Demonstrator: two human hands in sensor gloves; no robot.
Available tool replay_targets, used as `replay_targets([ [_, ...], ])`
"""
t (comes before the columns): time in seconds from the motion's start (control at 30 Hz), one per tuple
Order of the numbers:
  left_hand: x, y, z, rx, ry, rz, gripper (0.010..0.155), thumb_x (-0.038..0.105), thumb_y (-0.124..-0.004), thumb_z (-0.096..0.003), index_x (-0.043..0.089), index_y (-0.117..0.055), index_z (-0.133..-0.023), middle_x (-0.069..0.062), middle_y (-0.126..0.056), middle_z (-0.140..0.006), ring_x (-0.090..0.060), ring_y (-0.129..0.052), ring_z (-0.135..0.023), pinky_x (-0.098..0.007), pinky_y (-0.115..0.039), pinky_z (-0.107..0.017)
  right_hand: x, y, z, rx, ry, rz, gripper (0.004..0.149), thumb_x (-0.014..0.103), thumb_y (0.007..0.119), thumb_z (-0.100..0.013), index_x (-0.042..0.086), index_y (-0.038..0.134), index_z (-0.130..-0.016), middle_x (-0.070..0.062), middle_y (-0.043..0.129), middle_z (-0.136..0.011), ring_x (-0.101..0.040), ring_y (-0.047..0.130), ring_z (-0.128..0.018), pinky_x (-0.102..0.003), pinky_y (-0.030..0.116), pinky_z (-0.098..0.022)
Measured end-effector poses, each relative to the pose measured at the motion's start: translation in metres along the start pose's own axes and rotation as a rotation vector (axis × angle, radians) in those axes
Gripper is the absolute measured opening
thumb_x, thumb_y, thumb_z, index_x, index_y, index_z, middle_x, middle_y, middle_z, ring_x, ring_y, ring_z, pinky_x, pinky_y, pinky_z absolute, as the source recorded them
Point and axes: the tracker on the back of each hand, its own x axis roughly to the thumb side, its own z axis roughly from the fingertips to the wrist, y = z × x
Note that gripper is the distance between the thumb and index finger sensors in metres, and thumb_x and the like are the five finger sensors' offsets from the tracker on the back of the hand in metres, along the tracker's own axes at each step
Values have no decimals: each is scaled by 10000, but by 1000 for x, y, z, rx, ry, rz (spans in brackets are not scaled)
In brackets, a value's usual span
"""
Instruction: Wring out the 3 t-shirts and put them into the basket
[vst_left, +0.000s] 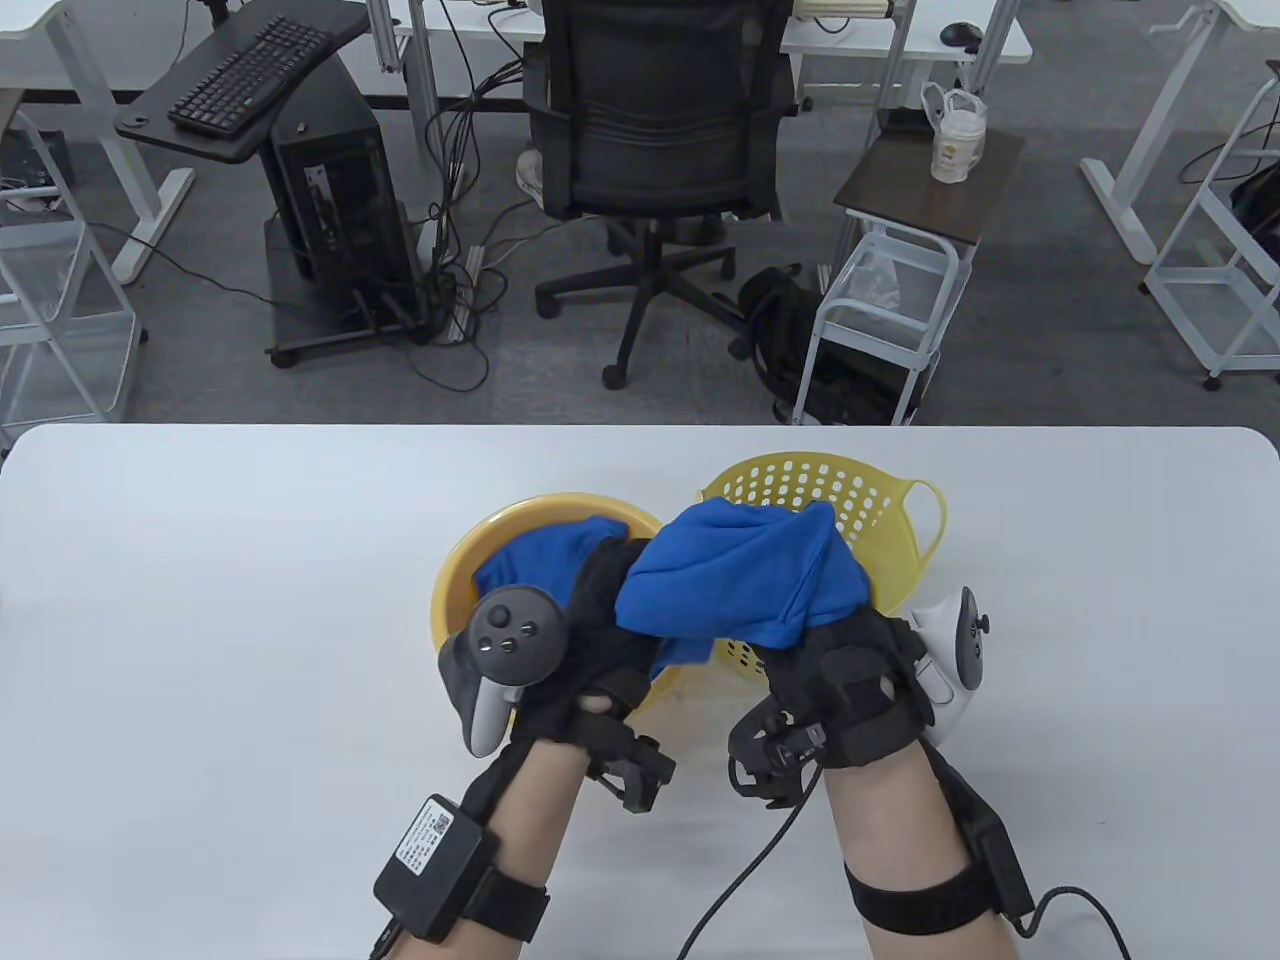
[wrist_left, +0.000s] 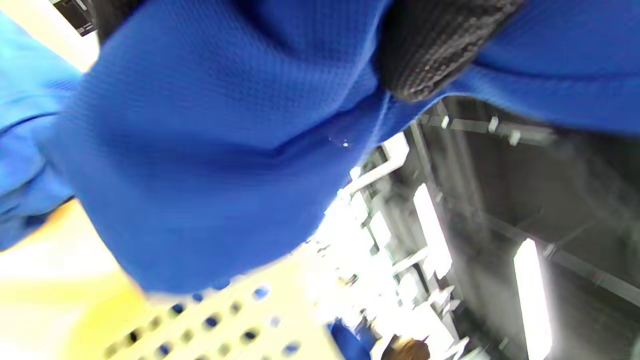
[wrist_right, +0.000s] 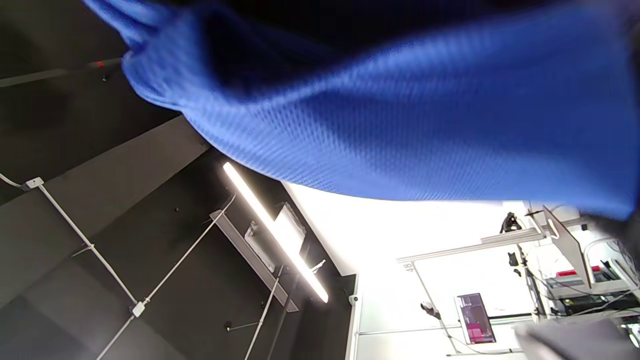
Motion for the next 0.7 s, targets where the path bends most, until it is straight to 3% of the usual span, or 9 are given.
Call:
replay_targets([
  [0.17,-12,31,1,38,-136,280,632,471,-899,-600,312,-524,-1083,-128,-620,-1179,-402,-825,-947,-459,-871,-634,-14,-10,-9,-84,3,157,469,318,721,-616,13,720,-971,-442,548,-1039,-756,448,-889,-844,288,-494],
  [0.3,12,51,12,-23,-331,491,693,448,-881,-612,303,-430,-1117,-79,-615,-1177,-327,-820,-971,-414,-863,-677,-39,-12,-18,-43,134,164,515,360,721,-628,73,648,-1049,-481,336,-1081,-798,223,-866,-910,258,-407],
  [0.4,27,51,23,-51,-417,605,697,427,-882,-606,312,-424,-1119,-69,-608,-1182,-322,-812,-977,-415,-859,-689,-59,-1,-20,165,246,158,861,517,693,-641,-16,246,-1149,-520,151,-1068,-840,181,-830,-932,343,-390],
  [0.47,31,47,26,-89,-444,668,699,433,-868,-615,317,-401,-1123,-63,-592,-1187,-310,-797,-989,-408,-851,-703,-73,8,-20,266,294,109,997,605,675,-635,-49,99,-1119,-542,109,-1047,-869,266,-809,-926,468,-389],
  [0.53,33,43,28,-128,-441,735,702,432,-866,-616,325,-394,-1124,-45,-586,-1190,-300,-783,-997,-407,-839,-713,-86,17,-19,380,324,23,1026,641,649,-636,-43,39,-1098,-561,170,-1045,-847,526,-804,-852,664,-425],
  [0.57,33,43,29,-123,-440,728,698,432,-863,-620,322,-394,-1125,-49,-588,-1187,-298,-785,-994,-406,-838,-710,-92,23,-20,474,333,-76,1020,637,628,-651,-39,3,-1090,-569,231,-1045,-798,665,-774,-780,752,-436],
  [0.63,32,47,31,-65,-444,644,689,436,-859,-616,311,-410,-1123,-45,-619,-1172,-305,-804,-973,-423,-837,-690,-96,27,-20,561,333,-197,948,598,590,-694,-25,3,-1102,-518,435,-1046,-590,913,-627,-540,897,-401],
  [0.7,30,58,33,26,-466,433,667,464,-830,-623,322,-412,-1122,-18,-632,-1170,-298,-775,-995,-443,-793,-716,-90,26,-22,482,261,-253,808,475,653,-701,5,165,-1142,-442,612,-998,-499,967,-530,-443,927,-332],
])
